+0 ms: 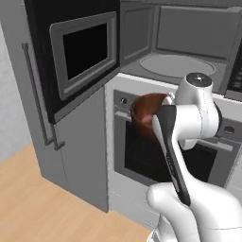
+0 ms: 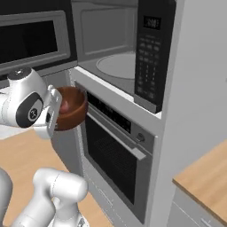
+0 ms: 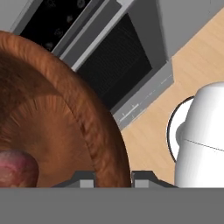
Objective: Pick the potato from the sink and place it in the bowl. Then pick the bowl and place it in the microwave. Then close the microwave door and press the start button.
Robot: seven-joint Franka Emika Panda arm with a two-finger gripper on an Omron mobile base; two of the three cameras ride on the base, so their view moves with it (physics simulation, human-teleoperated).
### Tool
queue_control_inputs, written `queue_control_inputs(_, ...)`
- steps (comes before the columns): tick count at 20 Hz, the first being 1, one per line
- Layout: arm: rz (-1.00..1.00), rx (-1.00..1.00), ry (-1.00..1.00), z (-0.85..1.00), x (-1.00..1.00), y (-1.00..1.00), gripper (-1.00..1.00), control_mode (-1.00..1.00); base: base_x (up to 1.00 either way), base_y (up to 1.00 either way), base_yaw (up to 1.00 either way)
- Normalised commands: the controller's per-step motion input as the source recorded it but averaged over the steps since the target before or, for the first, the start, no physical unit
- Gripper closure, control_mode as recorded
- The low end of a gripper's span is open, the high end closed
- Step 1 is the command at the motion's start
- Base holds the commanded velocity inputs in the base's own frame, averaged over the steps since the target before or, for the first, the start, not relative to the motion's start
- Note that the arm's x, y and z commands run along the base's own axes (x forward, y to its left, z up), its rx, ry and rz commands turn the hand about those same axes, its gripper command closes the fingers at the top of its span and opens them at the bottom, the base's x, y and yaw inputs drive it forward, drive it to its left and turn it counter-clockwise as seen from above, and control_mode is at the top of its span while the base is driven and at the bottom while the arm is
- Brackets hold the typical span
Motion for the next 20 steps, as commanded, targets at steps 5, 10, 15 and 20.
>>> queue_control_inputs(5,0.0,0.0,0.0,0.0,0.0,0.0,1.0,1.0,0.64,0.33,-0.23)
queue_control_inputs(10,0.0,0.0,0.0,0.0,0.0,0.0,1.0,1.0,0.5,0.09,-0.21)
queue_control_inputs(15,0.0,0.0,0.0,0.0,0.0,0.0,1.0,1.0,0.71,0.0,-0.14)
queue_control_inputs(20,0.0,0.0,0.0,0.0,0.0,0.0,1.0,1.0,0.17,0.0,-0.01)
